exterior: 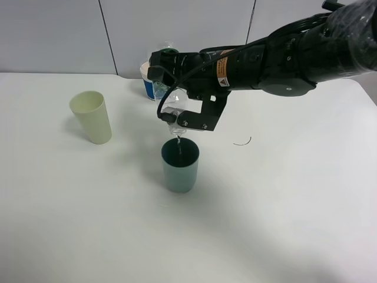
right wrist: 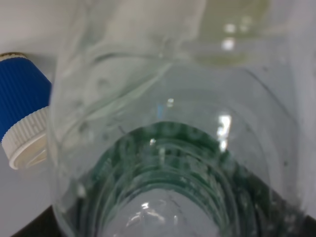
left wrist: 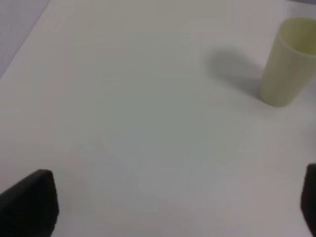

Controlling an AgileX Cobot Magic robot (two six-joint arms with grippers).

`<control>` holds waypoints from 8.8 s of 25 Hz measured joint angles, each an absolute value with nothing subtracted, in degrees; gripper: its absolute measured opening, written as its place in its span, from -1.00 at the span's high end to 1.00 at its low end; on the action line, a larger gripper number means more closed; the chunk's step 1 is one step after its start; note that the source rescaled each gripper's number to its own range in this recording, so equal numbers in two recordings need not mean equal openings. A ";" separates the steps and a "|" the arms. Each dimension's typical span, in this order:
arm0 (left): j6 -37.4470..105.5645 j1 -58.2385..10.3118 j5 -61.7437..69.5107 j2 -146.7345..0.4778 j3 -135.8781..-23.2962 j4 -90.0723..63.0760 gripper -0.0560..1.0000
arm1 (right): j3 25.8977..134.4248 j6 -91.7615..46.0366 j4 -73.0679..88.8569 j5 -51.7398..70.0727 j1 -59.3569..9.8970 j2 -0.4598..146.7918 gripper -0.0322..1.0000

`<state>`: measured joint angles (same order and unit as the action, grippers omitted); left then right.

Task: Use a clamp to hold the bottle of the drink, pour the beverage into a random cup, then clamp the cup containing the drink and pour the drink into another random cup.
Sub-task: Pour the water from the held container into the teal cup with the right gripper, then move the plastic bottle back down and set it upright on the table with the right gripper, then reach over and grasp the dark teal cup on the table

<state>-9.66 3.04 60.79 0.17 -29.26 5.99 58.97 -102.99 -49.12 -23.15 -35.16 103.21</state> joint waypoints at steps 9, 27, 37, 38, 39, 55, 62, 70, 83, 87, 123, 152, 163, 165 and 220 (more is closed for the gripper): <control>-9.66 3.04 60.79 0.17 -29.26 5.99 -1.00 | 58.97 -102.32 -49.12 -23.50 -35.16 103.03 0.90; -9.66 3.04 60.79 0.17 -29.26 5.99 -1.00 | 58.97 -50.23 -48.86 -18.84 -34.20 103.03 0.90; -9.66 3.04 60.79 0.17 -29.26 5.99 -1.00 | 58.97 -6.64 -44.49 -17.45 -31.61 103.03 0.90; -9.66 3.04 60.79 0.17 -29.26 5.99 -1.00 | 58.97 -3.37 -43.72 -17.45 -31.22 103.03 0.90; -9.66 3.04 60.79 0.17 -29.26 5.99 -1.00 | 58.97 0.33 -42.94 -17.45 -30.77 103.03 0.90; -9.66 3.04 60.79 0.17 -29.26 5.99 -1.00 | 58.97 33.71 -39.28 -15.71 -25.14 103.03 0.90; -9.66 3.04 60.79 0.17 -29.26 5.99 -1.00 | 58.67 34.14 -40.37 -14.59 -23.68 103.03 0.90; -9.66 3.04 60.79 0.17 -29.26 5.99 -1.00 | 49.97 25.16 -40.70 -22.17 -22.97 102.99 0.90; -9.66 3.04 60.79 0.17 -29.26 5.99 -1.00 | 40.58 6.08 -21.58 -31.66 -19.28 102.97 0.90; -9.66 3.04 60.79 0.17 -29.26 5.99 -1.00 | 37.37 -2.13 -9.97 -38.04 -19.16 102.93 0.90; -9.66 3.04 60.79 0.17 -29.26 5.99 -1.00 | 35.58 -5.37 -5.03 -49.61 -19.91 112.66 0.90; -9.66 3.04 60.79 0.17 -29.26 5.99 -1.00 | 35.58 -5.42 -4.98 -45.86 -19.91 112.66 0.90; -9.66 3.04 60.79 0.17 -29.26 5.99 -1.00 | 35.58 -5.38 -4.17 -45.86 -19.91 112.66 0.84; -9.66 3.04 60.79 0.17 -29.26 5.99 -1.00 | 35.58 -5.38 -4.09 -45.40 -19.91 112.66 0.37; -9.66 3.04 60.79 0.17 -29.26 5.99 -1.00 | 35.35 4.32 -3.57 -5.60 -0.21 55.28 -1.00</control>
<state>-9.66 3.04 60.79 0.17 -29.26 5.99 35.35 4.32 -3.57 -5.60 -0.21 55.28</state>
